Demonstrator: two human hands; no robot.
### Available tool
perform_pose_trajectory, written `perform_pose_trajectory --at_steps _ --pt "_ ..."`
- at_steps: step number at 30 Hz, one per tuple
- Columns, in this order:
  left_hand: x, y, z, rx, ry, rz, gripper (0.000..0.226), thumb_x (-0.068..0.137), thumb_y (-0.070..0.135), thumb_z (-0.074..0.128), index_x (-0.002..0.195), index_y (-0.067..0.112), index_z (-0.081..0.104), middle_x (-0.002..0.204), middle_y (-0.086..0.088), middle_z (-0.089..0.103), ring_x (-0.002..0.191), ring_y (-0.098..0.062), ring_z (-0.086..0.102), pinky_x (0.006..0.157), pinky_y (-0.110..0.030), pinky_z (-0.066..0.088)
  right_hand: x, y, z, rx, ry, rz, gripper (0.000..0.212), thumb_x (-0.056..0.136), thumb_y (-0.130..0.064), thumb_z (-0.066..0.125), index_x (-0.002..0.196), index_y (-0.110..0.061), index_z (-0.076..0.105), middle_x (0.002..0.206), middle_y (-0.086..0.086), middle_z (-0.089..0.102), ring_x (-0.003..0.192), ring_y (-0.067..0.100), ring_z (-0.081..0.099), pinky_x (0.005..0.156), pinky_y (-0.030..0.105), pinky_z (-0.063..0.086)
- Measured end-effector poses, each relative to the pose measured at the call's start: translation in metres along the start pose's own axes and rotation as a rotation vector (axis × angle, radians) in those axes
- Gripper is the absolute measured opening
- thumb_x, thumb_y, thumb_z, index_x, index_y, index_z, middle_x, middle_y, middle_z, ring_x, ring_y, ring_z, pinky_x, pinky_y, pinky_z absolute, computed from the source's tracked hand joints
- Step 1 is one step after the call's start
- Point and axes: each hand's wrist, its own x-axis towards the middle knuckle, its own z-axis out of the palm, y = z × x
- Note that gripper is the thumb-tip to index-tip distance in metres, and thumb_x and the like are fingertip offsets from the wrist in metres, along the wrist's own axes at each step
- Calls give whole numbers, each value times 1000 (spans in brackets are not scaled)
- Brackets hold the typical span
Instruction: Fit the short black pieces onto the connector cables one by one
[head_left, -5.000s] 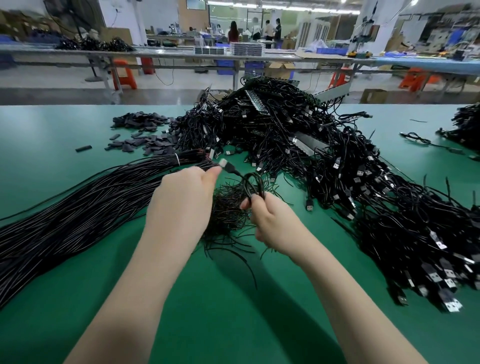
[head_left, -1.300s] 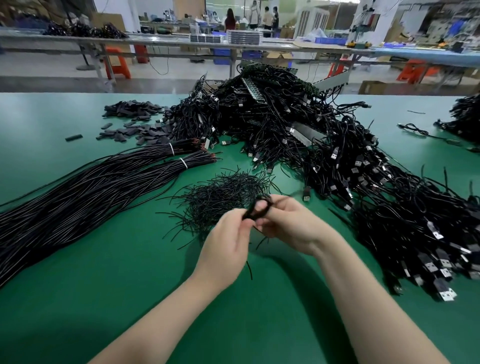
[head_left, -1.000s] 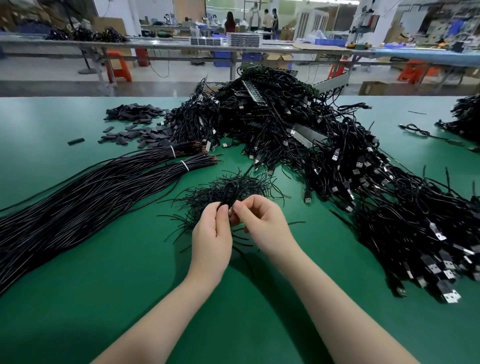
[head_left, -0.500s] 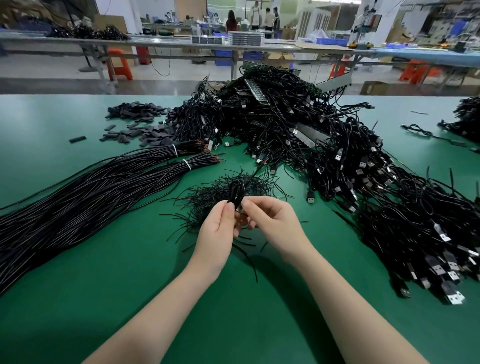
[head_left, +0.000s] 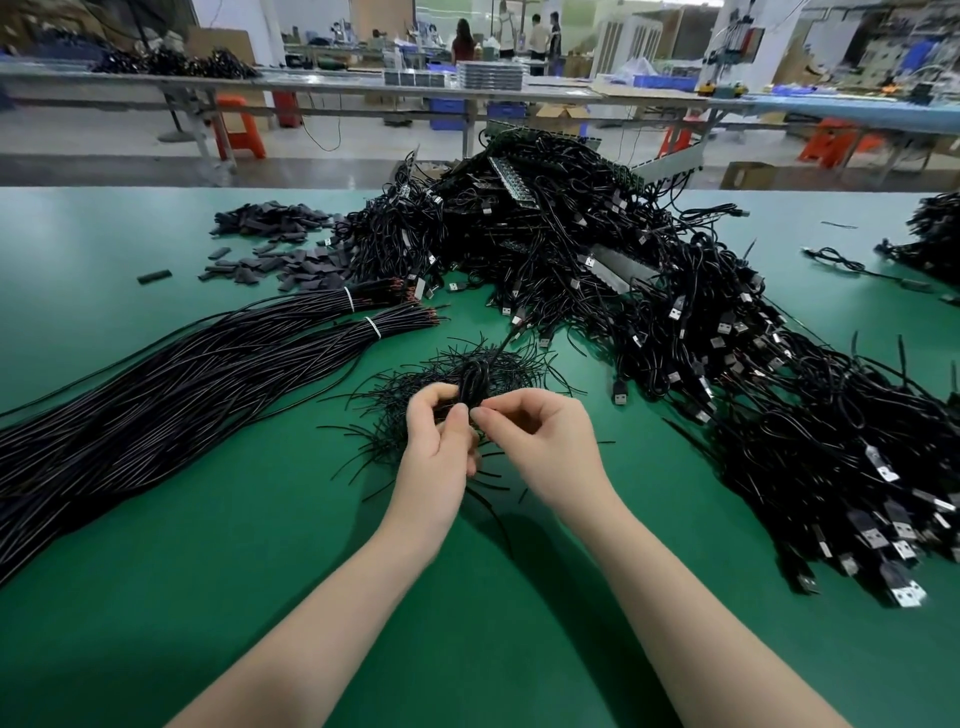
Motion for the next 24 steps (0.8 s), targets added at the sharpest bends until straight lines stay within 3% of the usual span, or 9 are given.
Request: perform_pose_trajectory --at_steps 4,8,11,14,18,21,24 --pt "3 3 -8 143 26 75 14 101 24 48 101 37 52 75 9 64 68 0 60 73 -23 49 -1 0 2 -34 34 -22 16 84 -15 74 73 -25 69 61 -21 64 58 -3 55 59 10 41" --pt "4 10 -13 360 101 207 12 93 29 62 91 41 62 87 27 69 87 8 65 75 -7 47 -1 -1 -3 -116 78 -92 16 84 -15 73 73 -26 68 63 -18 65 62 -2 57 60 10 42" --pt "4 16 -11 272 85 179 3 88 38 67 87 36 68 82 23 72 79 8 66 68 -7 46 -1 -2 -3 -212 87 -186 19 85 -12 69 73 -27 66 68 -15 64 66 2 58 62 14 45" --pt "2 16 -10 192 41 162 14 88 45 65 85 33 72 72 14 72 64 2 62 57 -10 46 -2 -2 0 -304 74 -266 14 86 -11 66 75 -20 68 69 -15 62 68 3 56 63 16 44" --pt "5 16 -14 96 27 133 21 94 39 61 80 28 71 61 19 63 57 4 55 57 -9 41 -2 -4 0 -220 41 -226 15 85 -12 70 75 -22 69 69 -15 66 68 2 59 63 14 45" --pt "9 15 -18 154 37 188 20 93 41 59 87 27 72 82 9 74 81 -9 69 74 -25 53 -1 -9 1 -57 10 -132 22 86 -12 71 72 -28 66 65 -21 65 62 -3 57 60 8 41" --pt "9 16 -19 203 43 260 12 92 38 58 87 35 68 90 16 73 87 -3 69 76 -17 51 0 -12 0 16 1 -90 19 87 -16 71 74 -29 68 68 -17 67 63 -2 57 62 13 46"
